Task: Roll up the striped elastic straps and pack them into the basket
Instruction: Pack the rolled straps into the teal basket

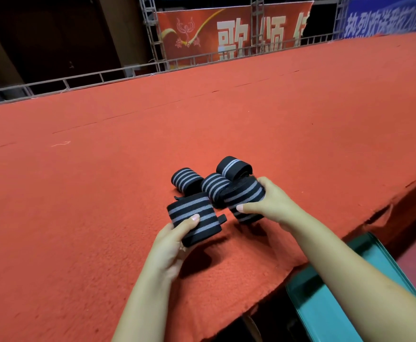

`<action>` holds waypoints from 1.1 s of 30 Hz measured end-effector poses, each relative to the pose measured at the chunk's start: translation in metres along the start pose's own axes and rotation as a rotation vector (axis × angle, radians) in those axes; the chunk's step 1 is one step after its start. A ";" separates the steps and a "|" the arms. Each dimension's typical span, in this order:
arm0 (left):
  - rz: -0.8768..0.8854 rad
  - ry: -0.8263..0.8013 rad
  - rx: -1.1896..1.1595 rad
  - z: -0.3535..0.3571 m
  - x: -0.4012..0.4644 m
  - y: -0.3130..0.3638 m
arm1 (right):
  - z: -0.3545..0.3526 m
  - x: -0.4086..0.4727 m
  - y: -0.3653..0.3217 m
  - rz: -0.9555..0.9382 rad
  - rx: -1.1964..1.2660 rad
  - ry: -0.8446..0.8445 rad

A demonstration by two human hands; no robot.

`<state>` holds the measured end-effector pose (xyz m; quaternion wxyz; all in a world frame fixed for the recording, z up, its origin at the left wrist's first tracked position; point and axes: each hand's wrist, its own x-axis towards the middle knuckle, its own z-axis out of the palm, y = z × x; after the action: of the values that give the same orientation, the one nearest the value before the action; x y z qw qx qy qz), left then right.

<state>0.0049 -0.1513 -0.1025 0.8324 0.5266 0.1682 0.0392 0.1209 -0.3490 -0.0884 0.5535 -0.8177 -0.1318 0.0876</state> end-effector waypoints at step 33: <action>-0.327 -0.673 0.305 0.199 -0.069 -0.172 | -0.170 -0.242 0.232 0.934 0.868 0.818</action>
<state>-0.0150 -0.4157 -0.1622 0.7487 0.5936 -0.0283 -0.2938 -0.0326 -0.6561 -0.2409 0.7359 -0.4647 0.4903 0.0467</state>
